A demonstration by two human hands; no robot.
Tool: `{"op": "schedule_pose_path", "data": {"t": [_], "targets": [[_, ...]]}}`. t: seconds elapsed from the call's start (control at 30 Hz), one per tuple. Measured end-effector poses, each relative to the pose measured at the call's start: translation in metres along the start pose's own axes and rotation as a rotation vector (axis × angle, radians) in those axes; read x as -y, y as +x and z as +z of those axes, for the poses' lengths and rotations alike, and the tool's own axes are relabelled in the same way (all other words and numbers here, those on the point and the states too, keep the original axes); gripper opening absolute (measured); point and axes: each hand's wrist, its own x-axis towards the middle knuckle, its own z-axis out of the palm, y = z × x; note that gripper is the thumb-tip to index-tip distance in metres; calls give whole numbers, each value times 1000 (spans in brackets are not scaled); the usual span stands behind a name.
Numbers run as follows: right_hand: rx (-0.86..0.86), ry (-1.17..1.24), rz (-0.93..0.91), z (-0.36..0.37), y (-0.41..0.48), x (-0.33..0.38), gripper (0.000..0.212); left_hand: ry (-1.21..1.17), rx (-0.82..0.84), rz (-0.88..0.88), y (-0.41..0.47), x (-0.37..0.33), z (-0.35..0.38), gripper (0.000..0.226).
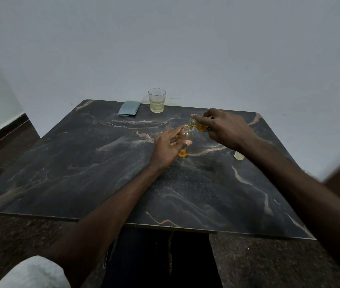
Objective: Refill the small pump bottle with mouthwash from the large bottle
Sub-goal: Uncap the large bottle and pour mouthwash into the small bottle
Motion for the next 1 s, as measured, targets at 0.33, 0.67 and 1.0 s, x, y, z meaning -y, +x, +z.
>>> {"op": "schedule_pose_path", "data": {"t": [0.33, 0.67, 1.0], "targets": [[18, -22, -5, 0, 1, -1, 72, -1, -12, -13, 0, 1, 1, 60], [16, -28, -16, -1, 1, -2, 72, 14, -16, 13, 1, 3, 1, 60], [16, -29, -26, -6, 1, 0, 70, 12, -17, 29, 0, 4, 0, 56]]}}
